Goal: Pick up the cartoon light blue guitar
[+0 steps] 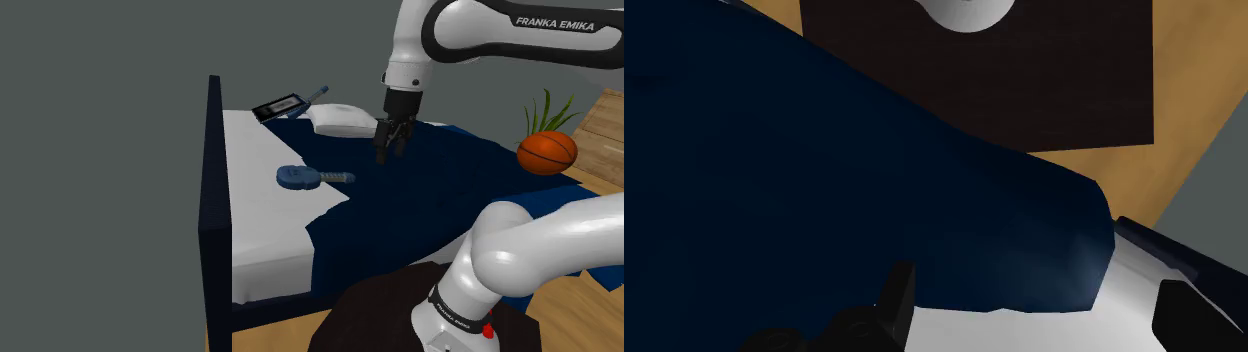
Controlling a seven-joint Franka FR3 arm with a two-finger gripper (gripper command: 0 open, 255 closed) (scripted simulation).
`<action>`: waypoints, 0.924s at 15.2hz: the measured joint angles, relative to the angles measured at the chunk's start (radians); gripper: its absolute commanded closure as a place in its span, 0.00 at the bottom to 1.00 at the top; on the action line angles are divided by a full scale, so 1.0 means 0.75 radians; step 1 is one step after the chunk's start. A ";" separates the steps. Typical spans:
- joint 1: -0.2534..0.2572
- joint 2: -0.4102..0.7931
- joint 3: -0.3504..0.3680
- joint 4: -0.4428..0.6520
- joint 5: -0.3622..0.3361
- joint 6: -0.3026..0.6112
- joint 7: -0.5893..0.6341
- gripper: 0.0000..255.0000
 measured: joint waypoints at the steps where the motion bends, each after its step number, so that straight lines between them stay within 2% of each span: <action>1: 0.000 0.000 0.000 0.000 0.000 0.000 0.000 0.00; 6: 0.027 0.117 -0.135 -0.005 -0.091 0.115 -0.280 0.00; 11: 0.075 0.318 -0.272 0.030 -0.153 0.275 -0.609 0.00; 14: 0.105 0.473 -0.352 0.111 -0.167 0.347 -0.821 0.00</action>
